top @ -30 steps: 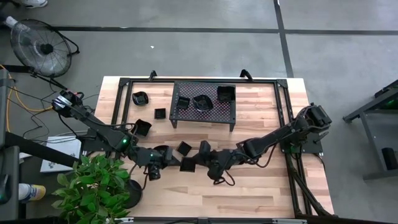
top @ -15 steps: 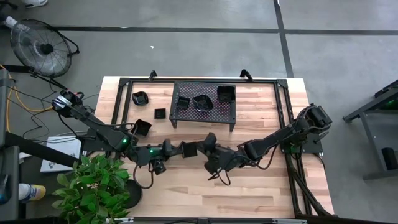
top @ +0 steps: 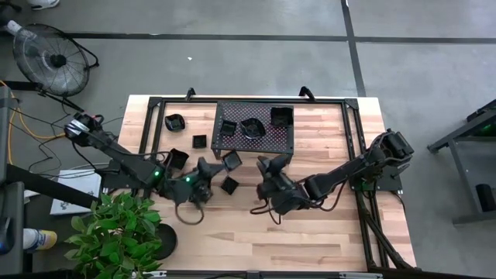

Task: Pick & Place Mini shaped plates
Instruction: Stack the square plate on the square plates on the shelf

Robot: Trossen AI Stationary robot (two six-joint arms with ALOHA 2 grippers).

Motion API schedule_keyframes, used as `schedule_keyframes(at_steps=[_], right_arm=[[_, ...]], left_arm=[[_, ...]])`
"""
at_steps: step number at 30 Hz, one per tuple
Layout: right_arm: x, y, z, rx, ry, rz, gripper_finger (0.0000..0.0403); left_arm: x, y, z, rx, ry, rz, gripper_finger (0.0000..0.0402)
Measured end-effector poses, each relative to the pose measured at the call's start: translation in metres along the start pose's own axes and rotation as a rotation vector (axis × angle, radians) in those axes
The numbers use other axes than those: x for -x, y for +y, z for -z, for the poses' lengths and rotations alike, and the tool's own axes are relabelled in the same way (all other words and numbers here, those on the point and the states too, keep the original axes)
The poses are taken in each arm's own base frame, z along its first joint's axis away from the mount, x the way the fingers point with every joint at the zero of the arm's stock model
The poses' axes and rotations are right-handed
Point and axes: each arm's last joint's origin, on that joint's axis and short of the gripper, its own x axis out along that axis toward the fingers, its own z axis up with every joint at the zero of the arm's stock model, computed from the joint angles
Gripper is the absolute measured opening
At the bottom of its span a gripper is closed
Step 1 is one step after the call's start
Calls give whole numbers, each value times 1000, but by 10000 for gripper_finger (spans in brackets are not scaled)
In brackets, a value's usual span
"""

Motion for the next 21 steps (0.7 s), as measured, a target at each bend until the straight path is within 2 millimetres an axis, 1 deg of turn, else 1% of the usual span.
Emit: schedule_keyframes(at_steps=[4, 9, 11, 14, 18, 21], right_arm=[[0, 7, 7, -139, 13, -71, 145], [-8, 4, 10, -233, 47, -34, 146], [-15, 0, 10, -274, 57, -12, 144], [-27, -6, 13, -391, 72, 2, 143], [-45, -12, 20, -489, 114, 23, 142], [-54, -14, 24, -569, 118, 3, 142]], left_arm=[[-17, 4, 13, 62, 85, -5, 0], [-36, 9, 31, 198, 195, -29, 0], [-41, 11, 37, 213, 235, -37, 0], [-48, 12, 45, 228, 279, -43, 0], [-55, 14, 54, 293, 329, -61, 0], [-59, 15, 59, 336, 353, -71, 0]])
